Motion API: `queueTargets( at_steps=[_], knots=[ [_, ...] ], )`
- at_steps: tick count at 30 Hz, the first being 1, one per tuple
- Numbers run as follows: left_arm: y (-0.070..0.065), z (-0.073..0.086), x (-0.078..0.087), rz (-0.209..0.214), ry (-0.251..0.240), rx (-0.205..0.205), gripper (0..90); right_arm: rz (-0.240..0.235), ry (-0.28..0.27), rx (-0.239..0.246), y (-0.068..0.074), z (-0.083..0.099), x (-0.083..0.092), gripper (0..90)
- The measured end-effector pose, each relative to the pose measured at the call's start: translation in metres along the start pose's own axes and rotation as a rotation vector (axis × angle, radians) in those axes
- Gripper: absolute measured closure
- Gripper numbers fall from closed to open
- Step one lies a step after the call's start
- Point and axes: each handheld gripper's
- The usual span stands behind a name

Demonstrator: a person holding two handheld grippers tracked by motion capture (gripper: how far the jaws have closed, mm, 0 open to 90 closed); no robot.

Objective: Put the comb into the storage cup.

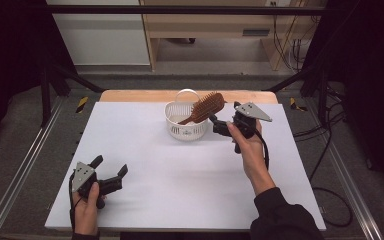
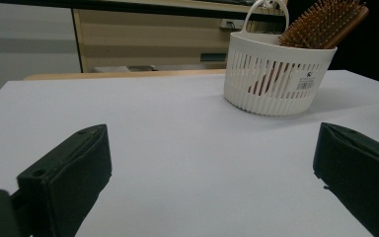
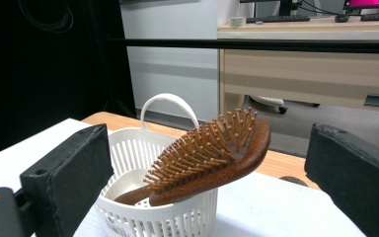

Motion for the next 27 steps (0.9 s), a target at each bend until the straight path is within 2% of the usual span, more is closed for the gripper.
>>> queueTargets(
  at_steps=[9, 27],
  knots=[
    [-0.001, 0.0, -0.001, -0.005, 0.001, -0.015, 1.2, -0.018, -0.003, 0.004, 0.001, -0.002, 0.006, 4.0],
    [0.005, 0.0, 0.004, -0.017, -0.016, 0.005, 1.1, -0.018, -0.016, 0.021, -0.002, 0.004, 0.019, 3.4]
  ],
)
Point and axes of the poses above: each handheld gripper's, and its own axes: x roughly backward along the jaws, z roughly out of its underside, y roughly to its left, and after that the axes turned 14 degrees about y, right-handed
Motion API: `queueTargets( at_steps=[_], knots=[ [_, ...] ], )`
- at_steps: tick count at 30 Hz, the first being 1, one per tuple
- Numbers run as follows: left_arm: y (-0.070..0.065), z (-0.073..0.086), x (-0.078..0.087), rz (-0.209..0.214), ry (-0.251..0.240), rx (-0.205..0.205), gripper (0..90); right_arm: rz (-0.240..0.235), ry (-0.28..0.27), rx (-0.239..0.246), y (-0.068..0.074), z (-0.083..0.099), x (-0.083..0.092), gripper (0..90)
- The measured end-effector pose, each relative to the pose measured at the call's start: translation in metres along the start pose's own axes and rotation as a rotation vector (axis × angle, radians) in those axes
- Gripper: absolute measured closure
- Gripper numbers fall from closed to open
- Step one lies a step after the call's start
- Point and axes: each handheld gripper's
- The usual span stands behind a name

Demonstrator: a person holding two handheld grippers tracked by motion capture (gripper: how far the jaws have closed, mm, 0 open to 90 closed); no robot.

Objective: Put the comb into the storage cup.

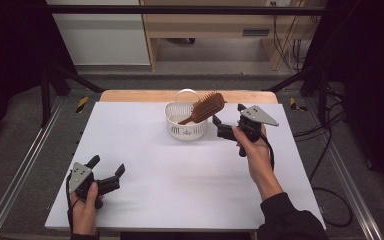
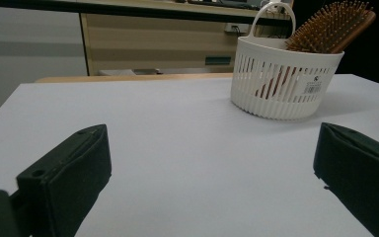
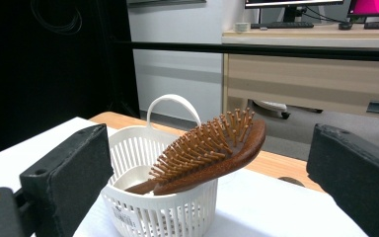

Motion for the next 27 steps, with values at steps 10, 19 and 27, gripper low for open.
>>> queueTargets(
  at_steps=[10, 19, 27],
  knots=[
    [0.009, -0.001, 0.006, -0.033, -0.016, -0.016, 1.2, -0.002, -0.006, 0.017, -0.003, 0.004, 0.01, 3.4],
    [0.006, -0.001, 0.008, -0.021, -0.018, -0.031, 1.1, 0.004, -0.014, 0.022, -0.008, 0.009, 0.021, 3.0],
    [0.007, 0.0, 0.008, -0.004, -0.019, -0.018, 1.1, 0.012, -0.013, 0.021, -0.014, 0.013, 0.029, 3.1]
  ],
)
Point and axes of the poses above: each handheld gripper's, and its own axes: x roughly backward along the jaws, z roughly out of its underside, y roughly to its left, and after that the axes turned 14 degrees about y, right-handed
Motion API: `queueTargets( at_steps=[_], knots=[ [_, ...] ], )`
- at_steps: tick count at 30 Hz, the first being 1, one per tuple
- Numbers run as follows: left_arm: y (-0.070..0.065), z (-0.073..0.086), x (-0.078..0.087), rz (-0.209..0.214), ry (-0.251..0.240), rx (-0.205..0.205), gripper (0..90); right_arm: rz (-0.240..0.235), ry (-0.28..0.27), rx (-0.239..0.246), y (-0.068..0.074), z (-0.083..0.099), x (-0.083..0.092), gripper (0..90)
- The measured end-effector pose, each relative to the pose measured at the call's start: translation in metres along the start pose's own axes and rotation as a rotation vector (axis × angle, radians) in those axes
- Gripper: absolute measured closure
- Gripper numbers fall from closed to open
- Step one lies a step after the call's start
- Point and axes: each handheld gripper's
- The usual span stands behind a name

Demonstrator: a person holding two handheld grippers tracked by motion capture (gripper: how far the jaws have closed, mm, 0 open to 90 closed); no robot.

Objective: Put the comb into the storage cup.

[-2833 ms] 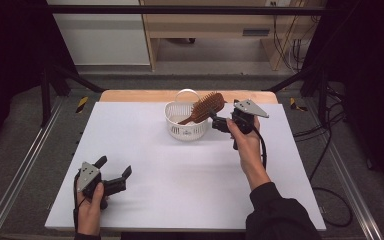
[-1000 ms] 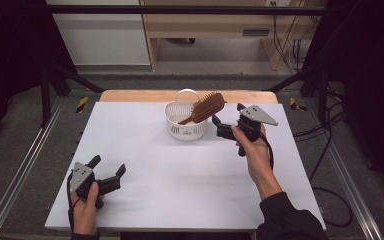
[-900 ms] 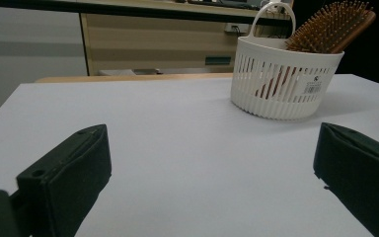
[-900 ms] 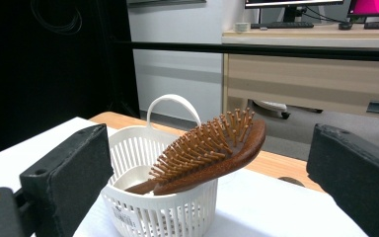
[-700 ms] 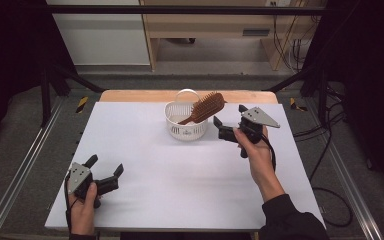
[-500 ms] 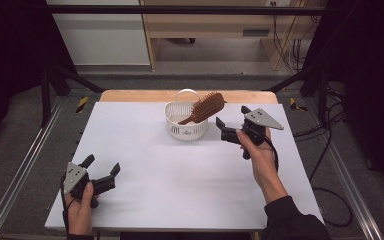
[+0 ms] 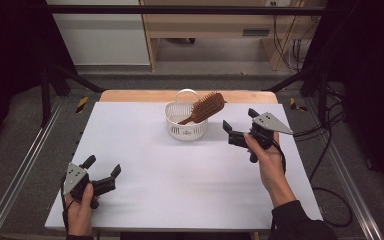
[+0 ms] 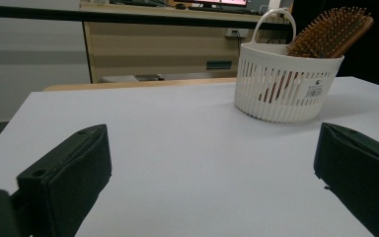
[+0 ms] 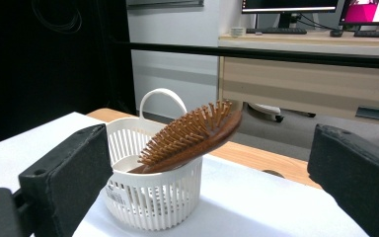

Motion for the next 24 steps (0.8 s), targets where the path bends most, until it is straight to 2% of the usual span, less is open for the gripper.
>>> queueTargets(
  at_steps=[18, 24],
  knots=[
    [-0.001, 0.0, 0.0, 0.015, -0.006, -0.002, 1.1, 0.0, -0.015, -0.006, -0.008, 0.004, 0.017, 3.5],
    [-0.001, -0.001, 0.0, 0.016, -0.006, -0.006, 1.1, 0.008, -0.024, -0.003, -0.011, 0.011, 0.025, 3.5]
  ],
)
Point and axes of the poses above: each handheld gripper's, and its own axes: x roughly backward along the jaws, z roughly out of its underside, y roughly to its left, and after that the axes turned 14 degrees about y, right-handed
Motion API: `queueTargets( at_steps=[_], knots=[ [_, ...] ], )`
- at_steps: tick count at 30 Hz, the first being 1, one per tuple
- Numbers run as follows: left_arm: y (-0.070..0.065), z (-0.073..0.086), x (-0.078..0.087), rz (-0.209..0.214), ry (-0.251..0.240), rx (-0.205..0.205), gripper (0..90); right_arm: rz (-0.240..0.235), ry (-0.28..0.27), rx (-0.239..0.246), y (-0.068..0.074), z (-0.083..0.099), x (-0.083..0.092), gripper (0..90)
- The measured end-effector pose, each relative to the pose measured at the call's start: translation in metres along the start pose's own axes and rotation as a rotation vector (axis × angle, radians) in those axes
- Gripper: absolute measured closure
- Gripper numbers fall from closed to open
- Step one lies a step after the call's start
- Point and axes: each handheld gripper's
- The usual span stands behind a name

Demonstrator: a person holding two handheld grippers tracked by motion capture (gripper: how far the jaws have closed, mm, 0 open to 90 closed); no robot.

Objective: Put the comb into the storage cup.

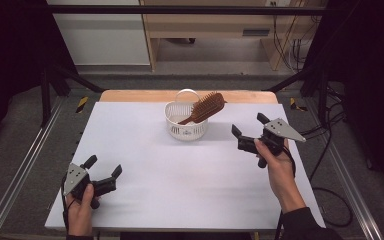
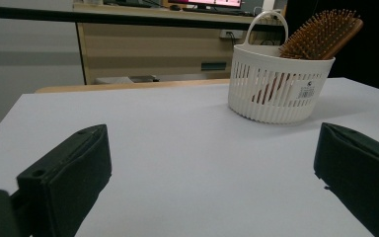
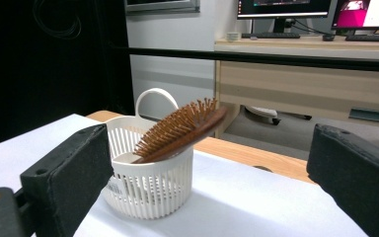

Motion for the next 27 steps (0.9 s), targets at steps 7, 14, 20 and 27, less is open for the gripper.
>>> queueTargets(
  at_steps=[7, 14, 20, 27],
  knots=[
    [-0.002, 0.0, 0.0, 0.01, 0.0, -0.005, 1.0, 0.007, 0.004, -0.003, -0.005, 0.009, 0.009, 3.5],
    [-0.004, -0.001, 0.0, 0.015, -0.003, -0.012, 1.0, 0.012, -0.003, 0.005, -0.01, 0.016, 0.019, 3.5],
    [-0.004, -0.001, 0.003, 0.016, -0.009, -0.013, 1.0, 0.016, -0.004, -0.009, -0.013, 0.023, 0.023, 3.5],
    [-0.004, 0.001, 0.009, 0.016, -0.013, -0.015, 1.0, 0.022, -0.002, -0.004, -0.016, 0.03, 0.028, 3.5]
  ],
)
Point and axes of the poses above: each handheld gripper's, and its own axes: x roughly backward along the jaws, z roughly out of its underside, y roughly to its left, and after that the axes turned 14 degrees about y, right-handed
